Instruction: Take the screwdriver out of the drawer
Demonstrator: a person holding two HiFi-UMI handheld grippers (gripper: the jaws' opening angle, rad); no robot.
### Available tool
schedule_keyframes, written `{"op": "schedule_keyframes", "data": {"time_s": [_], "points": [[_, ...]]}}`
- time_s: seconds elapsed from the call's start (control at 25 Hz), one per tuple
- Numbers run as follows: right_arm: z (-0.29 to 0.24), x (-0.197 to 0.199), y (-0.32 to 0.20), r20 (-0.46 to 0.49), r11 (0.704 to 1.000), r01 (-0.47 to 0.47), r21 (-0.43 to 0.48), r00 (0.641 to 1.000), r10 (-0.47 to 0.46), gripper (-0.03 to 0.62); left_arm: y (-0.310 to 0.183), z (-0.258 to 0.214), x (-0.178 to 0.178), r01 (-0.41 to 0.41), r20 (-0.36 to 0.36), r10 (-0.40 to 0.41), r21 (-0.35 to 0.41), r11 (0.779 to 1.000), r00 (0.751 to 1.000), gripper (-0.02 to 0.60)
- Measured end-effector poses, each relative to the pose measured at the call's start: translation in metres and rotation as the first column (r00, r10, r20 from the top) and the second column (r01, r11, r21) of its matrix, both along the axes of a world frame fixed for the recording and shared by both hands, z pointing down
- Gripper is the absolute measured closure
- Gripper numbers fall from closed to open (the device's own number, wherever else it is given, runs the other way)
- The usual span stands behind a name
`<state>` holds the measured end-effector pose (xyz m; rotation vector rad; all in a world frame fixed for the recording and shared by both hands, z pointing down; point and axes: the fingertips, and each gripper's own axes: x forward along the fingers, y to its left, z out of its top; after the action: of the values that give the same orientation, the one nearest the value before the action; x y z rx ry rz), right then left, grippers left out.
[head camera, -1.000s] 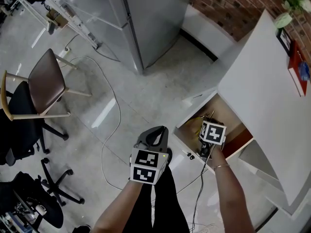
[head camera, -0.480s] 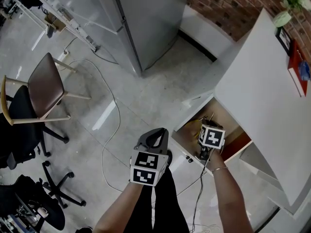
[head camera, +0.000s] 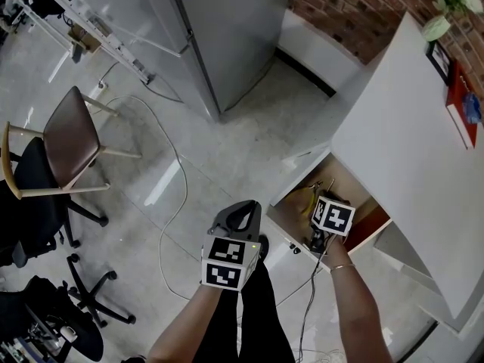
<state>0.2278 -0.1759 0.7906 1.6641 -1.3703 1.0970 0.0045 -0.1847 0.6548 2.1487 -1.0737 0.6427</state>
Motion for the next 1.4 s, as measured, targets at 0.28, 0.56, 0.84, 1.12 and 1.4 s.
{"op": "schedule_keyframes", "data": {"time_s": [0.28, 0.56, 0.84, 1.12, 1.4], "points": [[-0.023, -0.005, 0.006, 0.001, 0.998, -0.016, 0.069, 1.0, 0.016, 0.53, 0.004, -0.006, 0.0, -0.003, -0.014, 0.004, 0.003, 1.0, 1.0, 0.575], [-0.055, -0.019, 0.009, 0.015, 0.991, -0.011, 0.137, 1.0, 0.009, 0.53, 0.006, -0.02, -0.001, -0.025, -0.017, 0.026, 0.025, 0.999, 1.0, 0.575], [-0.114, -0.037, 0.011, 0.033, 0.971, -0.011, 0.237, 0.999, 0.004, 0.53, 0.01, -0.044, -0.007, -0.039, -0.032, 0.04, 0.048, 0.998, 0.999, 0.575], [-0.176, -0.055, 0.02, 0.039, 0.945, -0.004, 0.327, 0.999, -0.01, 0.53, 0.005, -0.071, -0.015, -0.052, -0.045, 0.056, 0.08, 0.995, 0.997, 0.575], [-0.238, -0.068, 0.031, 0.021, 0.912, 0.019, 0.411, 0.999, -0.031, 0.53, 0.002, -0.102, -0.01, -0.111, -0.039, 0.117, 0.126, 0.986, 0.992, 0.575]]}}
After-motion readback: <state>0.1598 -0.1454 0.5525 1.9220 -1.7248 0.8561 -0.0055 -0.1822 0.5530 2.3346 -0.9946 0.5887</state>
